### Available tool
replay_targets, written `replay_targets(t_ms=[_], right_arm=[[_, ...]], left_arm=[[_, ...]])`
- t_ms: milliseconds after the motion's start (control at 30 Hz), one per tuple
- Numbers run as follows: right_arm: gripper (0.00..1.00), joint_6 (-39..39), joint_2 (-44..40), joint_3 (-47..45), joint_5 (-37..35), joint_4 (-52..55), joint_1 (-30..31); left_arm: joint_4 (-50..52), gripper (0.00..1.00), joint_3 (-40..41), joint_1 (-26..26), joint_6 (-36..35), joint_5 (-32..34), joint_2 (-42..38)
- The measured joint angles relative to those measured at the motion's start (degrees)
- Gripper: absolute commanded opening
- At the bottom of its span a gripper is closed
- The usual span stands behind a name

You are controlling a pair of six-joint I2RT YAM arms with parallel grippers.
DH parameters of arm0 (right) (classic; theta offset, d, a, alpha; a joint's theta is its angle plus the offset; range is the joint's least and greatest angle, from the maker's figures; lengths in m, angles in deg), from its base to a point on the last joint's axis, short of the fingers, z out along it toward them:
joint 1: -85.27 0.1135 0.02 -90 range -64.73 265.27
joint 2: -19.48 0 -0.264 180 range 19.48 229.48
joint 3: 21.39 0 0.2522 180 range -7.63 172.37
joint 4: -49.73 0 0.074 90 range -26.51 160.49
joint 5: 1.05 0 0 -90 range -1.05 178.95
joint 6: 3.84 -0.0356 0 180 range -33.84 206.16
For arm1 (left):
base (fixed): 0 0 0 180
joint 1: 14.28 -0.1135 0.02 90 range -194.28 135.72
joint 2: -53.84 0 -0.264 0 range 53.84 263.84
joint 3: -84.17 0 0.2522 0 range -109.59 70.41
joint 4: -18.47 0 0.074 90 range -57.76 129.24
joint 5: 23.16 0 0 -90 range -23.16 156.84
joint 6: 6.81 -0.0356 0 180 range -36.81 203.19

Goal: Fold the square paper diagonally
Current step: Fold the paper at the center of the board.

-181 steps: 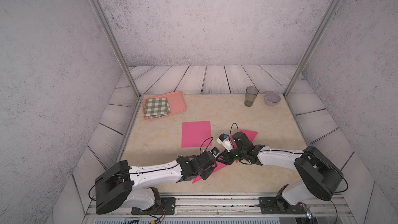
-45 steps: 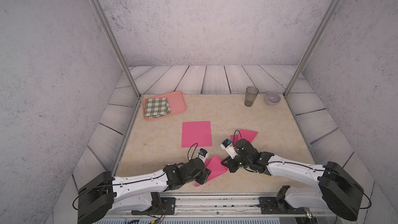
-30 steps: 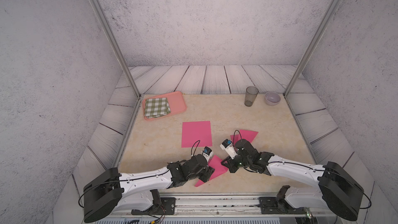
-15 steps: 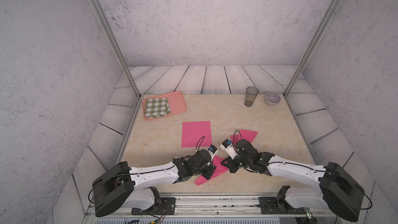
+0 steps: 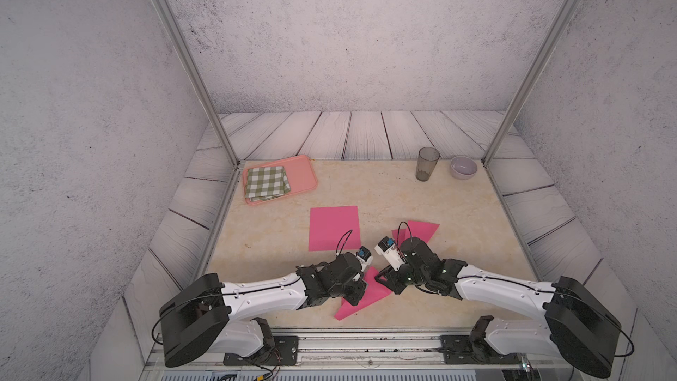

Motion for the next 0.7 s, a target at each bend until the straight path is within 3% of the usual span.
replay_targets(t_ms=[100, 167, 267, 500, 700], right_arm=[[0.34, 0.02, -0.13, 0.0, -0.55, 0.2, 0.0], [0.42, -0.44, -0.79, -0.02, -1.14, 0.59, 0.0], [0.45, -1.16, -3.15, -0.09, -3.08, 1.46, 0.0], [0.23, -3.93, -8.26, 0.48, -11.13, 5.27, -0.35], [0.14, -4.5, 0.26, 6.56, -11.15, 10.69, -1.03]], left_arm=[[1.42, 0.0, -0.7, 0.0, -0.24, -0.7, 0.02], [2.84, 0.0, -1.64, 0.0, -0.44, -0.92, 0.15], [5.33, 0.0, -3.23, 0.0, -0.59, -1.05, 0.26], [8.85, 0.0, -1.68, 0.0, 0.52, -0.7, -4.5], [8.17, 0.0, 2.99, 0.0, 0.9, -2.1, -10.8]])
